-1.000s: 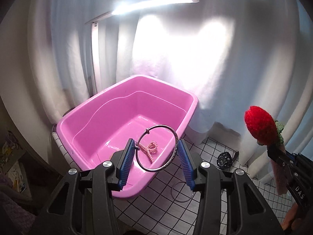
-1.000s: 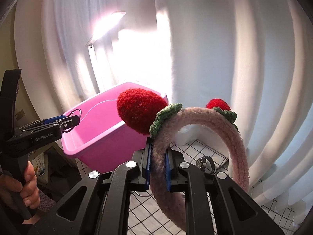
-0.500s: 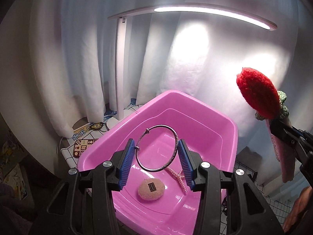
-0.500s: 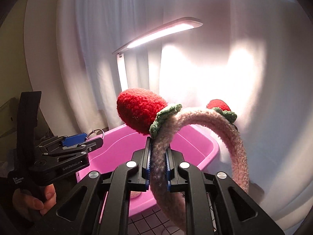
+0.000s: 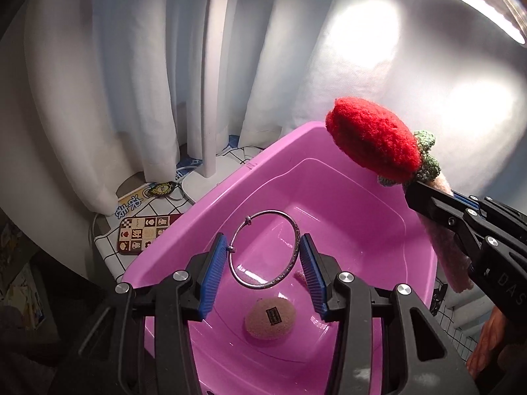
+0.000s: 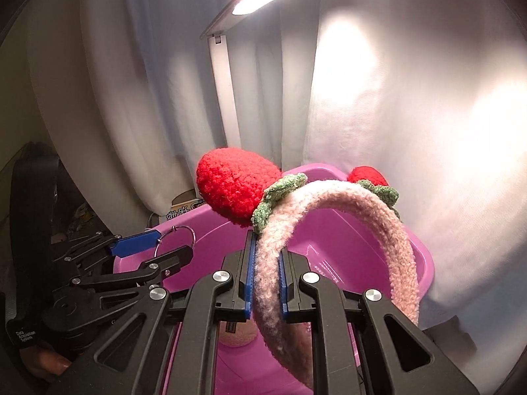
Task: Organize jewelry
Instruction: 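Lower the bangle and headband into the tub and open both tools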
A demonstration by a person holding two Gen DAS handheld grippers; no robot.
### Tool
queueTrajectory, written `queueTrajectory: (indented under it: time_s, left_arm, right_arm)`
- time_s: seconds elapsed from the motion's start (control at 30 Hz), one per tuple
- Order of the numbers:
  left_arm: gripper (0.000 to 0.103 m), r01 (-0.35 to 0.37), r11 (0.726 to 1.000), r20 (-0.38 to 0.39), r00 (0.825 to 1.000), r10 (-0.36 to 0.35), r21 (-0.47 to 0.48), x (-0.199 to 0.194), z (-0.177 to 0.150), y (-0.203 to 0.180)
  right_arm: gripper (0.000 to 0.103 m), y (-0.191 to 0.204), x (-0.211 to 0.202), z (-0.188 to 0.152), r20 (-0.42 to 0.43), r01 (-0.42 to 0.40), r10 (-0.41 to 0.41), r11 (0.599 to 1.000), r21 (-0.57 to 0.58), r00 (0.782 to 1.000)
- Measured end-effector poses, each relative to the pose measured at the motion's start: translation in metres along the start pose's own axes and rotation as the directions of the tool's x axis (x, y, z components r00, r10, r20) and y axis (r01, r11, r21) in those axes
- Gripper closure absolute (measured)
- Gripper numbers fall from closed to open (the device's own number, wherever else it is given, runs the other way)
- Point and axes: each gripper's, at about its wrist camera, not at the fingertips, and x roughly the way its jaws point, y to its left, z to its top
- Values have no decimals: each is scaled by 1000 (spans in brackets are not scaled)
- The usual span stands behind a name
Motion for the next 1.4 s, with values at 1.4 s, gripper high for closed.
queueTrajectory:
  time_s: [1.4]
  left_arm:
    - [26, -14, 1000, -312, 950, 9, -14, 74, -6, 11]
  right_arm:
    - [57, -29, 171, 5, -498, 68, -13, 993, 92, 867]
